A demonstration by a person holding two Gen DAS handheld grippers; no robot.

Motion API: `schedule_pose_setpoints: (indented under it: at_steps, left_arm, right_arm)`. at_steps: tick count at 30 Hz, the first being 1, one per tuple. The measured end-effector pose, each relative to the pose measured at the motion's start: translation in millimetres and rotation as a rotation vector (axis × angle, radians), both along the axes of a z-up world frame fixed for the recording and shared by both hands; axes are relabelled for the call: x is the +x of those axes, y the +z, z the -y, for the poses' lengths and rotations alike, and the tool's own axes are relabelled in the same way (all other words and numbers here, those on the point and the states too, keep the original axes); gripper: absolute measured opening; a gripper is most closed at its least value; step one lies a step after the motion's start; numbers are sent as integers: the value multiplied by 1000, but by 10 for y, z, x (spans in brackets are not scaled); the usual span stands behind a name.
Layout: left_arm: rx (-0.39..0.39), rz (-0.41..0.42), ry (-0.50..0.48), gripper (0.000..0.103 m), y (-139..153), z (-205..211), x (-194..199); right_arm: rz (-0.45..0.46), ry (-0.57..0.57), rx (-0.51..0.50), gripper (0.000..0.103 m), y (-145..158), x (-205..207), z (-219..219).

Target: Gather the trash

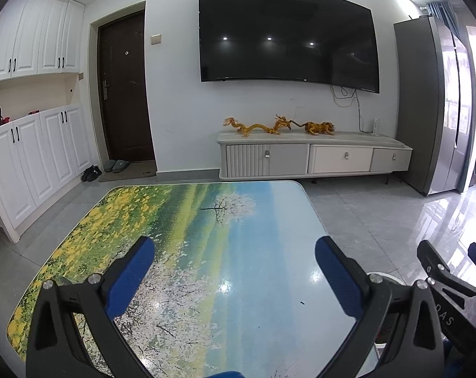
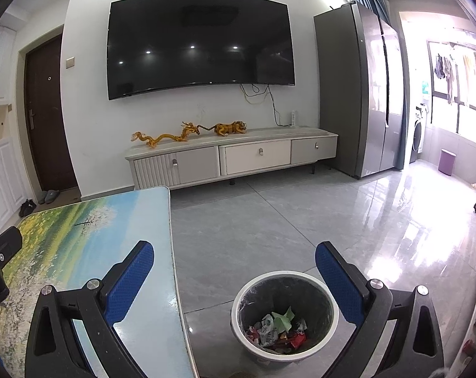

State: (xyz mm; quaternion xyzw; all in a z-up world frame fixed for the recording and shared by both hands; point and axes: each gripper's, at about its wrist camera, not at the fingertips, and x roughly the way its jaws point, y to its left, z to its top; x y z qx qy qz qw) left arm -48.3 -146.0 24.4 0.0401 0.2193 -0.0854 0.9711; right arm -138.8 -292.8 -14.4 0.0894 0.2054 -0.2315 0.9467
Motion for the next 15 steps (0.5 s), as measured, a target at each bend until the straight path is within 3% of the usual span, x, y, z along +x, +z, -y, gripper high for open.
schedule_pose_setpoints:
  at_steps: [15]
  left_arm:
    - [-17, -22, -12, 102, -63, 75, 137]
  right_arm:
    - [-11, -30, 1, 103, -11, 26, 78]
